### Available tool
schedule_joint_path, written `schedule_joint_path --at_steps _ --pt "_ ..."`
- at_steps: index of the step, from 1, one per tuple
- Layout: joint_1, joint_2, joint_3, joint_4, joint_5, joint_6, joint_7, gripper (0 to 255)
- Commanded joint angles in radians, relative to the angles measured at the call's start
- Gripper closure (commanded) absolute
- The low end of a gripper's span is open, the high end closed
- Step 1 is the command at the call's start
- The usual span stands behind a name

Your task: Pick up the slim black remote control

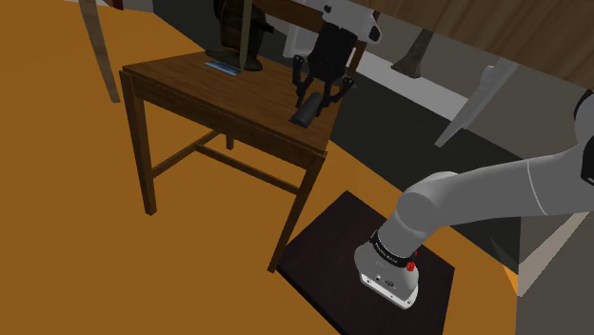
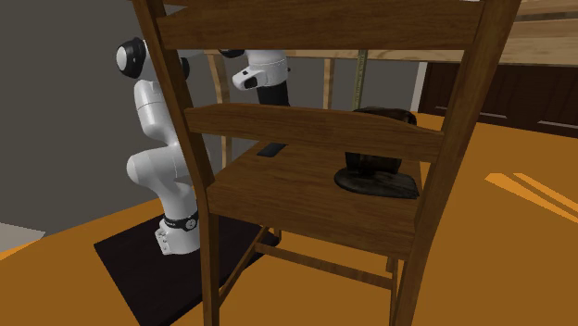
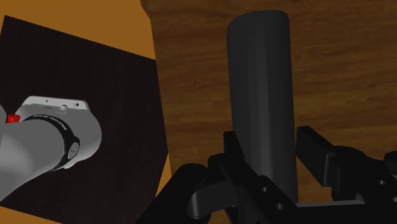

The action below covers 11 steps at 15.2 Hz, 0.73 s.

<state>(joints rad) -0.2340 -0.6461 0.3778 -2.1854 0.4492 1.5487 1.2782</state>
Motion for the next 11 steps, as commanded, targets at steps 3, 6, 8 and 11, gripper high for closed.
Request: schedule_joint_path --at_steps 3,6,8,11 --pt "-0.002 0.013 -0.003 0.036 -0.005 -0.030 0.010 255" --pt "-0.004 0.025 -0.009 0.084 -0.011 -0.066 0.021 255" --pt "-0.006 0.034 -0.013 0.117 -0.015 -0.089 0.028 255" --pt "-0.008 0.049 -0.018 0.168 -0.020 -0.124 0.039 255"
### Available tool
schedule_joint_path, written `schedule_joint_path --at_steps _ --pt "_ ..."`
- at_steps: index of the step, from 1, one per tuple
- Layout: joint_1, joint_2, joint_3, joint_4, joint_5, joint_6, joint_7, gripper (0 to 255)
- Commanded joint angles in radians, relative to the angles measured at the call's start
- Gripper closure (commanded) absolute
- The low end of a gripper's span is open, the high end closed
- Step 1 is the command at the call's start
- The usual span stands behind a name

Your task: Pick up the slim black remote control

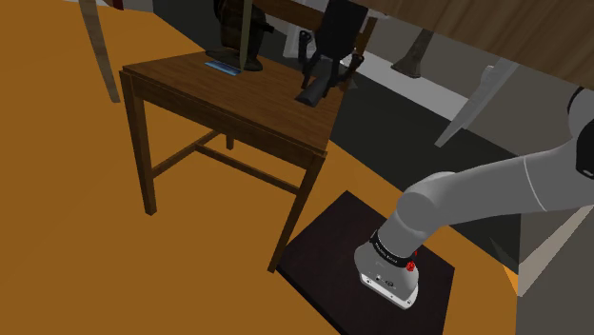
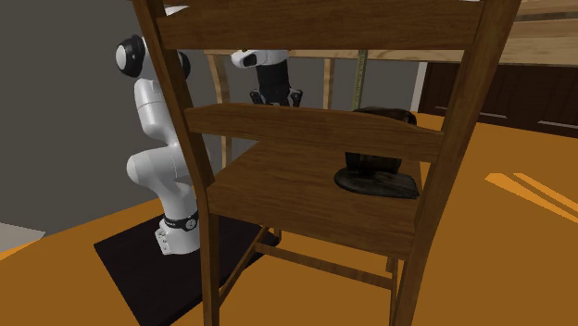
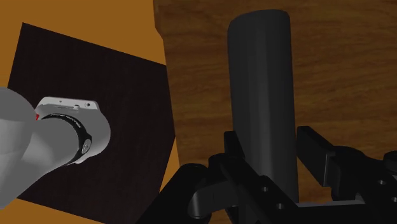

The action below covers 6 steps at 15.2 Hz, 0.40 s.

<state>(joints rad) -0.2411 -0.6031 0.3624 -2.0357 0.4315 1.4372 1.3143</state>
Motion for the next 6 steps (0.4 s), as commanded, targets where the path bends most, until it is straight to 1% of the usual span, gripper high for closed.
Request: schedule_joint_path --at_steps 1,4,6 --pt "-0.002 0.011 -0.004 0.036 -0.004 -0.024 0.007 255" --pt "-0.004 0.029 -0.008 0.089 -0.009 -0.059 0.019 255" --pt "-0.005 0.030 -0.008 0.092 -0.009 -0.061 0.020 255"
